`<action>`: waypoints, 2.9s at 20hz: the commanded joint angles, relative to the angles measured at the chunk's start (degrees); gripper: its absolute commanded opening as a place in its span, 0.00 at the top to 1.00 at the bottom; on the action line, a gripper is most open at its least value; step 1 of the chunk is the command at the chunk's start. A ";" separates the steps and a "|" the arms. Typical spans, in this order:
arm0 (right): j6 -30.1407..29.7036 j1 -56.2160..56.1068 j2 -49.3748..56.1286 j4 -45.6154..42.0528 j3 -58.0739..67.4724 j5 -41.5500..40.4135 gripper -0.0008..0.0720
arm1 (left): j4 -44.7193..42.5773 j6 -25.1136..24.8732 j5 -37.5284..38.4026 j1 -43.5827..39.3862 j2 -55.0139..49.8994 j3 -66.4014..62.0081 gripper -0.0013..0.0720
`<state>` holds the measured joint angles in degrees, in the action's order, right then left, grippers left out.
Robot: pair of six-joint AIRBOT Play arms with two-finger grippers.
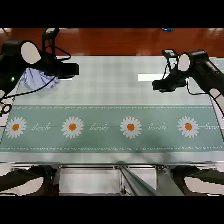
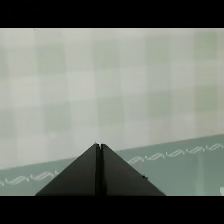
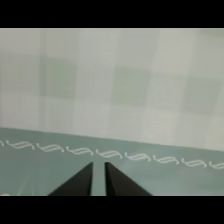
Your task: Fold the shirts.
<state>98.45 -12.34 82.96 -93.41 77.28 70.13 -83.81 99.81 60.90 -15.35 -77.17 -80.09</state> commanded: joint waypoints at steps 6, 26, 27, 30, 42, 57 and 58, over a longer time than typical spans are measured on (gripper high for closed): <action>-2.19 -0.81 -0.74 -2.69 -0.39 -4.42 0.42 | -12.72 -0.70 -17.94 13.53 -1.73 -2.34 0.29; 1.60 -6.10 -1.05 2.80 -0.61 -4.48 0.43 | -6.45 -9.68 -1.62 29.27 -34.69 -22.80 0.87; 1.46 -6.12 -1.05 4.17 -0.61 -4.07 0.43 | -5.29 -10.84 0.66 29.11 -34.69 -23.52 0.96; 1.29 -6.12 -2.75 4.76 -0.61 -3.48 0.43 | 4.68 -12.02 7.17 29.31 -33.40 -27.56 0.96; -6.91 -9.27 -31.67 0.17 -0.63 3.32 0.43 | 21.31 -12.37 1.64 18.88 -3.52 -35.93 0.96; -0.09 -9.27 -40.92 -6.34 -1.07 7.72 0.43 | 16.57 -0.96 -10.21 -18.03 16.83 -4.98 0.96; 0.70 -9.27 -40.92 -7.02 -1.40 7.65 0.43 | 16.57 0.35 -13.57 -19.23 18.49 0.20 0.96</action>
<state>97.21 -21.56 42.28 -99.13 76.31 77.10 -66.59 95.24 53.95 -30.00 -62.48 -91.92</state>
